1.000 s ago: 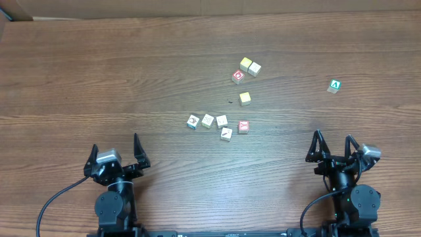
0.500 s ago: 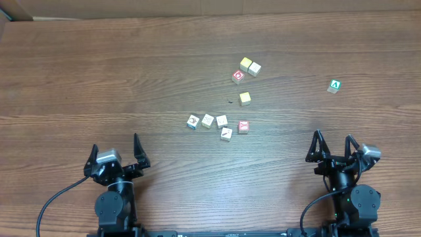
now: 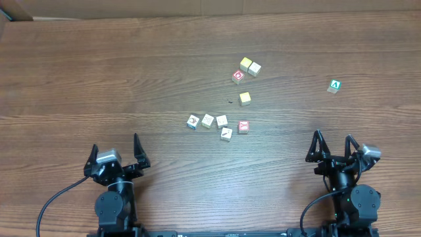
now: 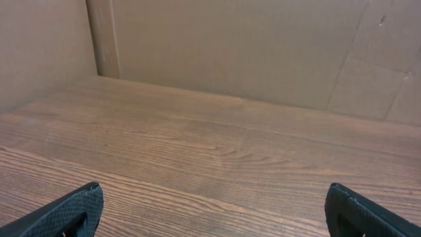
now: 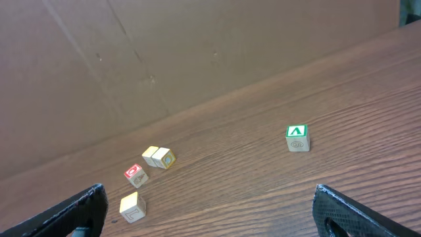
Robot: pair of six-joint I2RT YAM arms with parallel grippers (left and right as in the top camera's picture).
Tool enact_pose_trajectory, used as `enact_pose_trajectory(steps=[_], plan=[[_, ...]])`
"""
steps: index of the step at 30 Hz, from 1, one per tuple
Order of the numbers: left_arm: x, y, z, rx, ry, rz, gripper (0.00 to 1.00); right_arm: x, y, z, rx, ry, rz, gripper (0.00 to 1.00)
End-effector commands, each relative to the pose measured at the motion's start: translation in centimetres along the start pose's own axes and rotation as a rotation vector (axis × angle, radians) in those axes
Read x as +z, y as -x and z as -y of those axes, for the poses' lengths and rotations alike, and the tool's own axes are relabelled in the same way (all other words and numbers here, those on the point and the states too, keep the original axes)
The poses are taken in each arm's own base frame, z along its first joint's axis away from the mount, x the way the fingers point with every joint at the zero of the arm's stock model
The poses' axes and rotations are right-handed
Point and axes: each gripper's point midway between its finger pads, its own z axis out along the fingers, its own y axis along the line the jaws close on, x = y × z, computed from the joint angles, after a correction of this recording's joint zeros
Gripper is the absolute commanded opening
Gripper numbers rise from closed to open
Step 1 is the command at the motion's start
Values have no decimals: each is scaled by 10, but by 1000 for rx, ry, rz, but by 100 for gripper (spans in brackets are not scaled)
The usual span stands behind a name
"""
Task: Flip 5 blocks
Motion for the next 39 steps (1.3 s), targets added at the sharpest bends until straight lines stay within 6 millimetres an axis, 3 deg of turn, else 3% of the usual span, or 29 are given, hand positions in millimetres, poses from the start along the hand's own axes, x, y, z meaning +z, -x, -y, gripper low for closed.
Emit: enact_pose_trajectory(steps=[1,11,16,23,26,30,35,39], plan=[[0,1,-1,9,1,8,99,-1,5,1,-9,-8,23,100],[0,1,-1,9,1,8,100,-1,5,1,-5,-7,25,100],[0,3,-2,8,11,16,99,-1,5,-2,84,11,21,100],[-5,-4,42,15,-250,-19,100,-7,4,-44,68,243,-27,100],[-5,-2,46,16,-266,-42,100,-13,17,-61,62,309,-36,100],[0,18,43,20,-228,-86,100,-14,41,-78,63,340,-76,100],[22,34,47,36,-197,-289,100,7,62,-97,108,320,-289,100],[48,46,60,44,-212,-523,100,30,67,-117,188,325,-549,100]])
